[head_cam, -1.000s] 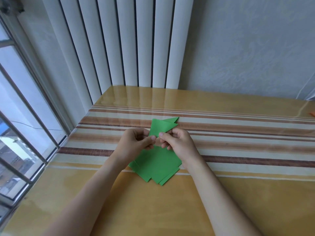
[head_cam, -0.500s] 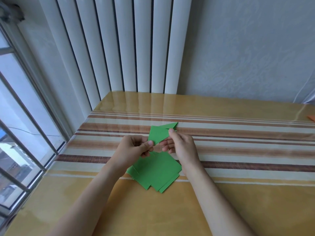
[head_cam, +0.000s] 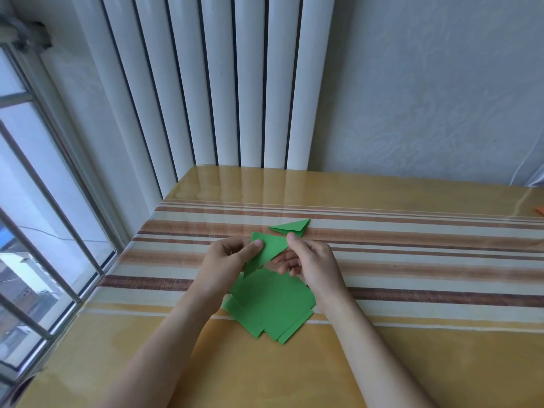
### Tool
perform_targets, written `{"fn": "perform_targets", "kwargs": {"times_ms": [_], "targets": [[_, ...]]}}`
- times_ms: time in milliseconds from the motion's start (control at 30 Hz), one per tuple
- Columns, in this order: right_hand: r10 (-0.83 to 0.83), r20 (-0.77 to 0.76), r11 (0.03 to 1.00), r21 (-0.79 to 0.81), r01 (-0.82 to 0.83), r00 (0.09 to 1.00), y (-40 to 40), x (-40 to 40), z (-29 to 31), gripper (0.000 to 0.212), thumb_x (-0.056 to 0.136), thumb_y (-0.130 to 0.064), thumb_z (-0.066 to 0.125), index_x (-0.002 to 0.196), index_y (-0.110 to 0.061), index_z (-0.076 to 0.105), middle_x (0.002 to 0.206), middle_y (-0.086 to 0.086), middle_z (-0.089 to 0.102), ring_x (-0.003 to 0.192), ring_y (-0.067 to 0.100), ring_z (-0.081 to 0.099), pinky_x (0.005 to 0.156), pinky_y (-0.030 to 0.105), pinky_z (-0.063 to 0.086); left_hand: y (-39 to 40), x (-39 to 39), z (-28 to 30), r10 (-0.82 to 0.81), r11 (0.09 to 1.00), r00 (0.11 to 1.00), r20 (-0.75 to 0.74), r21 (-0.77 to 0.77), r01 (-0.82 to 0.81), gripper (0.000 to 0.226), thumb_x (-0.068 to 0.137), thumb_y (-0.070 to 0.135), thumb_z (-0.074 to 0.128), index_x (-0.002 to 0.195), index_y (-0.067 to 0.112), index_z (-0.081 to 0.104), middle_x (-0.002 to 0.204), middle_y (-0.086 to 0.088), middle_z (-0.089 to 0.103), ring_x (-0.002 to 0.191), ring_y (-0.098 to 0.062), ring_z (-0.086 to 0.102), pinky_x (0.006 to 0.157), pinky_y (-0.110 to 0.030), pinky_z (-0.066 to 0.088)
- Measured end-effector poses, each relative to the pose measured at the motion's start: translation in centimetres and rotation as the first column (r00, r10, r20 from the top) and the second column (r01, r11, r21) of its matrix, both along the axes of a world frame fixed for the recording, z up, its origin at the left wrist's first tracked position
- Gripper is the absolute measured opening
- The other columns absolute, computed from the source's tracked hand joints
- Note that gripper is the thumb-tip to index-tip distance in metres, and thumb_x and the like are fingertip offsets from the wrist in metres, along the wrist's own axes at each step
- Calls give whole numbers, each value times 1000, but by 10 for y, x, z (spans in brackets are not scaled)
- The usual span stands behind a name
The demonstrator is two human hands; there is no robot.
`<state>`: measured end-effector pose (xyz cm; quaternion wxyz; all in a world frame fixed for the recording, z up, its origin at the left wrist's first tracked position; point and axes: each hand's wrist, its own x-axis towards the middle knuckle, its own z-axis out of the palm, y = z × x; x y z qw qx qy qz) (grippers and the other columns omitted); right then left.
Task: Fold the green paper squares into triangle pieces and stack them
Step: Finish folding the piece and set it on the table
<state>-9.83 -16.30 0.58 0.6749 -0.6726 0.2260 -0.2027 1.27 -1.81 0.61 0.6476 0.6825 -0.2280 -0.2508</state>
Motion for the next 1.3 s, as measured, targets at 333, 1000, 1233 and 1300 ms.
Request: {"fn": "perform_targets", "kwargs": {"times_ms": [333,1000,1233,1300], "targets": [[-38,24,975,-219,42,999,-7,0,-8,38,105,-36,59,75,-16,72,66,6,70,62,14,64,61,29,46,-1,2,-4,21,998,1000,3,-53,-21,16,92,22,76,87,6,79,79,-7,73,71,-11,62,71,-22,56],[95,-3,954,-285,-92,995,-10,3,-16,12,101,-22,68,93,-15,74,80,2,70,68,9,68,64,23,52,-5,-4,-5,-41,999,998,45,5,41,16,94,30,75,96,14,79,92,-9,79,85,-24,73,81,-37,57],[128,-23,929,-346,-128,992,-5,6,-20,10,98,-28,69,89,-26,73,75,-8,61,73,10,57,69,37,51,-3,-4,-4,23,999,995,94,-32,-20,19,85,27,80,88,8,81,84,-11,79,80,-31,75,78,-45,60],[122,-11,921,-371,-117,992,-5,7,-21,10,98,-27,69,89,-25,72,74,-8,61,72,8,54,66,34,45,-3,-4,-5,21,999,995,99,-32,-18,18,86,27,80,88,9,81,83,-10,79,78,-27,75,75,-40,60]]}}
